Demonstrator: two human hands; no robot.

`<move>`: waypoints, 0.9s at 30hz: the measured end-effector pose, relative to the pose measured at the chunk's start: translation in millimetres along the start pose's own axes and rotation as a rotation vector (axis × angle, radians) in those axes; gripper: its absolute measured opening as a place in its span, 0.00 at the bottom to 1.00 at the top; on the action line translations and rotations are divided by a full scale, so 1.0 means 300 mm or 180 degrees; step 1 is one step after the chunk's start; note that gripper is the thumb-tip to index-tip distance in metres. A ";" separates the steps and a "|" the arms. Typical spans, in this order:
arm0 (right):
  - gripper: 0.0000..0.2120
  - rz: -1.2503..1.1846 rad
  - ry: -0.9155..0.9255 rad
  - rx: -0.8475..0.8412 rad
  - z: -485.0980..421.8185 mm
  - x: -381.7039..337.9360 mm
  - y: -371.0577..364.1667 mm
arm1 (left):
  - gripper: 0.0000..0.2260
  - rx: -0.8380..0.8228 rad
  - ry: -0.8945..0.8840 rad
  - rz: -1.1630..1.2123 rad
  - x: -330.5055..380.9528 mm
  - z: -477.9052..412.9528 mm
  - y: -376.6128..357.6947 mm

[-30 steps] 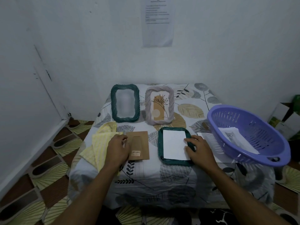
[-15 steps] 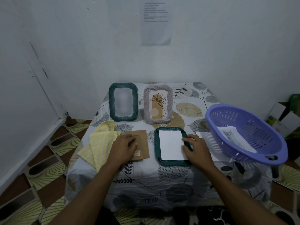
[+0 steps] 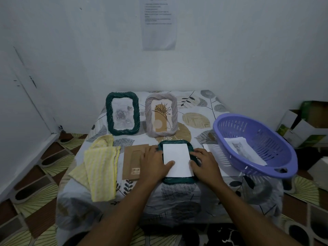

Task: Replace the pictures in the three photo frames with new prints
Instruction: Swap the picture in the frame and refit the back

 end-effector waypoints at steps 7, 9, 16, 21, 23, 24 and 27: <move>0.20 0.0010 -0.0020 0.0030 -0.001 0.007 -0.006 | 0.21 0.0133 0.0165 0.0580 -0.018 0.001 0.000; 0.20 0.0005 -0.0008 0.0036 0.000 0.007 -0.005 | 0.19 0.0154 0.0167 0.0651 -0.015 0.003 0.003; 0.20 -0.0025 0.0035 0.0000 0.001 0.007 -0.006 | 0.17 0.0287 0.0270 0.1017 -0.006 0.013 0.031; 0.18 -0.0075 0.0023 -0.0200 -0.019 -0.009 0.008 | 0.13 0.0243 0.0536 0.1600 -0.008 -0.008 0.056; 0.18 -0.0004 0.0085 -0.0197 -0.037 -0.034 0.034 | 0.13 0.0206 0.0659 0.1937 -0.003 -0.021 0.070; 0.17 0.0017 0.0146 -0.0128 -0.049 -0.053 0.056 | 0.13 0.0181 0.0710 0.2127 0.002 -0.028 0.078; 0.15 -0.0081 0.0434 0.0155 -0.084 -0.127 0.150 | 0.12 0.0038 0.0843 0.2645 0.022 -0.048 0.088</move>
Point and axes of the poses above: each hand's wrist, its own z-axis away from the middle knuckle, its own y-axis out of the back of the hand, x = y × z, the point moved 4 cm from there along -z, towards the middle knuckle, and after that the axes turned 4 degrees about y, right-handed, at the moved point
